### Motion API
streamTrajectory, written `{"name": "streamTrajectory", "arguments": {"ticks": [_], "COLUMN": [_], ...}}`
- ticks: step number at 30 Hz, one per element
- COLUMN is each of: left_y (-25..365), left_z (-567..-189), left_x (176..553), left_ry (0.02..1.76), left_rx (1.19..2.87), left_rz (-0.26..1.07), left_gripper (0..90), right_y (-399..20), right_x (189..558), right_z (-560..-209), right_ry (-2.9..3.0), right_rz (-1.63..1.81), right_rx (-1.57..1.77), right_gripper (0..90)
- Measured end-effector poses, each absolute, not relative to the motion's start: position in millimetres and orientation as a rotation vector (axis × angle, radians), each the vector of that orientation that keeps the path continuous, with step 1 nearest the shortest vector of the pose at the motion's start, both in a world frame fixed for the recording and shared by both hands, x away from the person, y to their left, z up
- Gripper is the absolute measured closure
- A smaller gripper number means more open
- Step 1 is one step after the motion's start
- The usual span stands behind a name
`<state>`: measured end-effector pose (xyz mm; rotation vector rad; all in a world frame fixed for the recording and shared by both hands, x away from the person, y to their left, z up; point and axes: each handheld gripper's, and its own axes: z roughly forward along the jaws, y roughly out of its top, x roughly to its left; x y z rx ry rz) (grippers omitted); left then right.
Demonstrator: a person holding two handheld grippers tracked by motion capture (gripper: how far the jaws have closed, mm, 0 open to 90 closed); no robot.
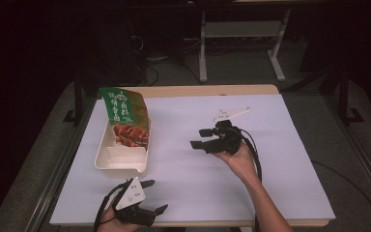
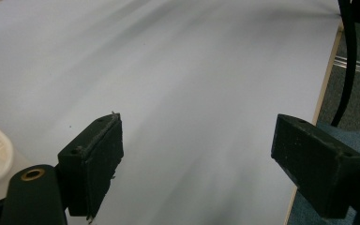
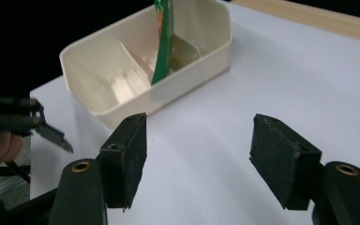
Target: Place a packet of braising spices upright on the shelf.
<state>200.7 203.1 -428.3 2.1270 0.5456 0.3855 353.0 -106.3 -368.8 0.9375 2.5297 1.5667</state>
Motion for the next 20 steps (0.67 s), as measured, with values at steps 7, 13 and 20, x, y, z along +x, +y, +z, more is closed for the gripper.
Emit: {"name": "streamTrajectory", "arguments": {"ticks": [7, 13, 20], "left_y": [202, 201, 201], "left_z": [-429, -429, -428], "left_x": [200, 199, 198], "left_ry": [0.547, 0.551, 0.539], "left_rx": [2.121, 2.127, 2.129], "left_rz": [0.383, 0.375, 0.367], "left_gripper": [16.4, 16.5, 16.5], "right_y": [-126, -143, -159], "right_x": [335, 318, 290], "right_z": [-379, -399, -418], "right_ry": [2.536, 2.545, 2.527], "right_rz": [1.555, 1.539, 1.530], "right_rx": [0.964, 1.000, 1.017], "right_gripper": [34.9, 32.8, 28.2]}}
